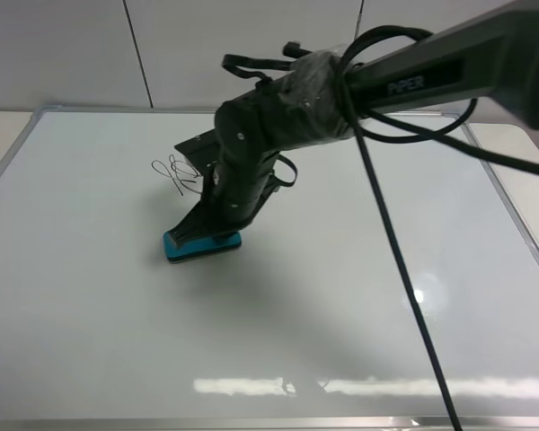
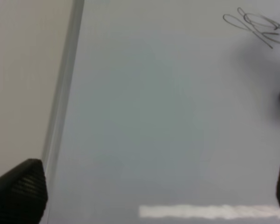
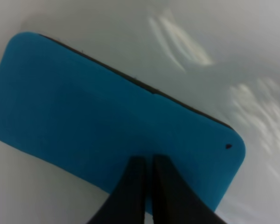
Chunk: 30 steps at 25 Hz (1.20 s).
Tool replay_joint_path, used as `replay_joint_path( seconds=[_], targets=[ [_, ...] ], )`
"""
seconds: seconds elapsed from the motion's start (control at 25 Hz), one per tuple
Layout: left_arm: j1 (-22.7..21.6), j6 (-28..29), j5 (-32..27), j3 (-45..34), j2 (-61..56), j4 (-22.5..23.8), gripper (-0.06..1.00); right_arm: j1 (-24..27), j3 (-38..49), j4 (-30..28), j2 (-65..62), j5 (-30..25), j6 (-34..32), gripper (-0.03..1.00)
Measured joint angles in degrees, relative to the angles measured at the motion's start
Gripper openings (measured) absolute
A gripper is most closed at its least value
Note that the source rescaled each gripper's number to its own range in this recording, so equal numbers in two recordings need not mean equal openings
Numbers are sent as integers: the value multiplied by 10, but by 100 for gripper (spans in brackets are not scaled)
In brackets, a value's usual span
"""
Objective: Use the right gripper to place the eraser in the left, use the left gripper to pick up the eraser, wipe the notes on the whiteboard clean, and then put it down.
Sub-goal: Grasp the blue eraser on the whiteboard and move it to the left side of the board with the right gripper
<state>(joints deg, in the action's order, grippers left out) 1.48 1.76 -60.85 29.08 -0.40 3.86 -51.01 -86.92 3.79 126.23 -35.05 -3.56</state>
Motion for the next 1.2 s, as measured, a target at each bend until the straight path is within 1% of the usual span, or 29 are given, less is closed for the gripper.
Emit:
replay_joint_path(
  seconds=[0.32,0.4,0.52,0.64,1.2],
  targets=[
    [0,0,0,0,0,0,100,-68,-226,-41,118,-97,-19,0],
    [0,0,0,0,0,0,100,-80,-278,-43,143,-116,-24,0],
    [0,0,0,0,0,0,100,-97,-334,-45,172,-136,-24,0],
    [0,0,0,0,0,0,100,-102,-350,-46,180,-143,-23,0],
    [0,0,0,0,0,0,100,-104,-345,-42,158,-151,-25,0]
  ],
)
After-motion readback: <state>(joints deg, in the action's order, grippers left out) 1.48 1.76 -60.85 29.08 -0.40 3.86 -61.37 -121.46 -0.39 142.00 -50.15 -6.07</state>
